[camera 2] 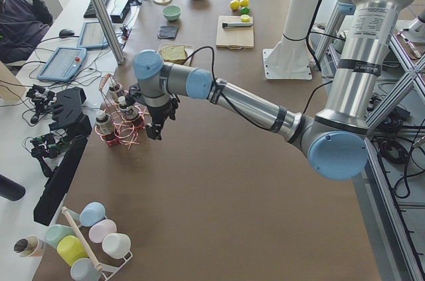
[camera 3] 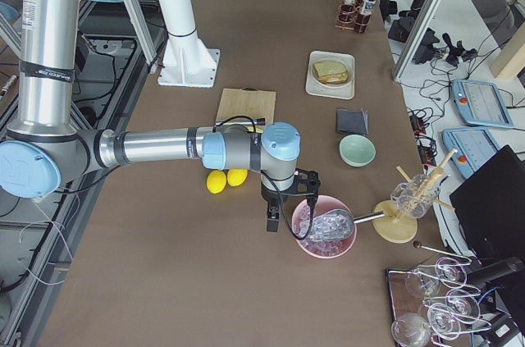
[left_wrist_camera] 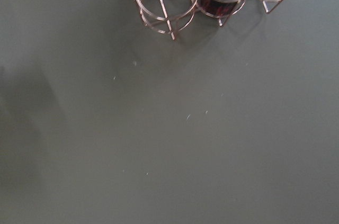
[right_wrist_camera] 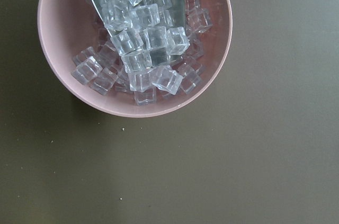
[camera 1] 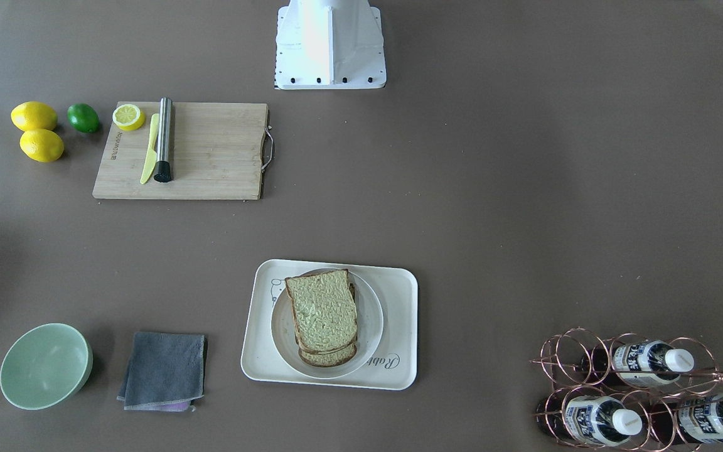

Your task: Make sandwich and place on tray

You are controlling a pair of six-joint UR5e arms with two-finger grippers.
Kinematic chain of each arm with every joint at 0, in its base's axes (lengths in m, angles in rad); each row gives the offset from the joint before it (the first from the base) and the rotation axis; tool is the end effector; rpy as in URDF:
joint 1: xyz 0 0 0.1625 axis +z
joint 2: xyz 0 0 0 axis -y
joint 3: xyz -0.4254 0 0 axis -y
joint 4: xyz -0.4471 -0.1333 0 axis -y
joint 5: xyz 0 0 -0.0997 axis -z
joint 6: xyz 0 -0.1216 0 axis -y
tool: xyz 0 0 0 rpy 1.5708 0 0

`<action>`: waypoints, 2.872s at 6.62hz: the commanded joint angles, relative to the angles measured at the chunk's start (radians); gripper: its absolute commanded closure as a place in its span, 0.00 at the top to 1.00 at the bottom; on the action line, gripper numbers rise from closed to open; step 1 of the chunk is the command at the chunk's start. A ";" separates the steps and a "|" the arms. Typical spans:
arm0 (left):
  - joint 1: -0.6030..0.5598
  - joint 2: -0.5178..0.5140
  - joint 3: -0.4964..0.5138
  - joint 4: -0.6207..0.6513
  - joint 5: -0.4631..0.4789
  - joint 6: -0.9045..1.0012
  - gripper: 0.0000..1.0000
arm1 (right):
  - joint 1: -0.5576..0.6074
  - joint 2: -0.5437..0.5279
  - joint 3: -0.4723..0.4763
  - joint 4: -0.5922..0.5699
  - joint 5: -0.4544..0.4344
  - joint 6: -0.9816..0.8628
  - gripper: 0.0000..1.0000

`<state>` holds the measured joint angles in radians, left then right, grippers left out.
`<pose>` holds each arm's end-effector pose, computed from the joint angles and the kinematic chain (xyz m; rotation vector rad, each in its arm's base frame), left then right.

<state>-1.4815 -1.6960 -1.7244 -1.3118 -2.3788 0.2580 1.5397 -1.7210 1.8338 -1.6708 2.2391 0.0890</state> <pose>0.0069 -0.5860 0.5436 0.0872 0.8076 0.3361 0.0430 -0.4831 0.6269 -0.0278 -0.6679 0.0515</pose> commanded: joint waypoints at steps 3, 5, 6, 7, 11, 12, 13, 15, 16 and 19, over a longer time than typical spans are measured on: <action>-0.111 0.111 0.035 -0.007 -0.008 0.004 0.98 | 0.002 -0.009 0.001 0.000 -0.001 0.003 1.00; -0.111 0.113 0.057 -0.027 -0.008 0.003 0.98 | 0.002 -0.011 0.005 0.000 -0.001 0.003 1.00; -0.111 0.127 0.057 -0.030 -0.010 0.006 0.98 | 0.002 -0.011 0.002 0.000 -0.001 0.005 1.00; -0.111 0.131 0.057 -0.029 -0.008 0.006 0.98 | 0.002 -0.011 0.004 0.000 -0.001 0.003 1.00; -0.111 0.151 0.063 -0.029 -0.005 0.001 0.98 | 0.002 -0.011 0.004 0.000 0.000 0.002 1.00; -0.112 0.153 0.063 -0.029 -0.005 0.001 0.98 | 0.002 -0.011 0.004 0.000 0.001 0.002 1.00; -0.112 0.153 0.063 -0.029 -0.005 0.001 0.98 | 0.002 -0.011 0.004 0.000 0.001 0.002 1.00; -0.111 0.153 0.063 -0.030 -0.005 0.001 0.98 | 0.002 -0.011 0.004 0.000 0.001 0.002 1.00; -0.111 0.153 0.063 -0.030 -0.005 0.001 0.98 | 0.002 -0.011 0.005 0.000 0.001 0.002 1.00; -0.111 0.151 0.065 -0.030 -0.007 0.000 0.98 | 0.002 0.000 0.001 0.002 -0.001 0.006 1.00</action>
<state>-1.5923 -1.5441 -1.6610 -1.3422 -2.3848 0.2588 1.5411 -1.7267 1.8374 -1.6691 2.2386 0.0917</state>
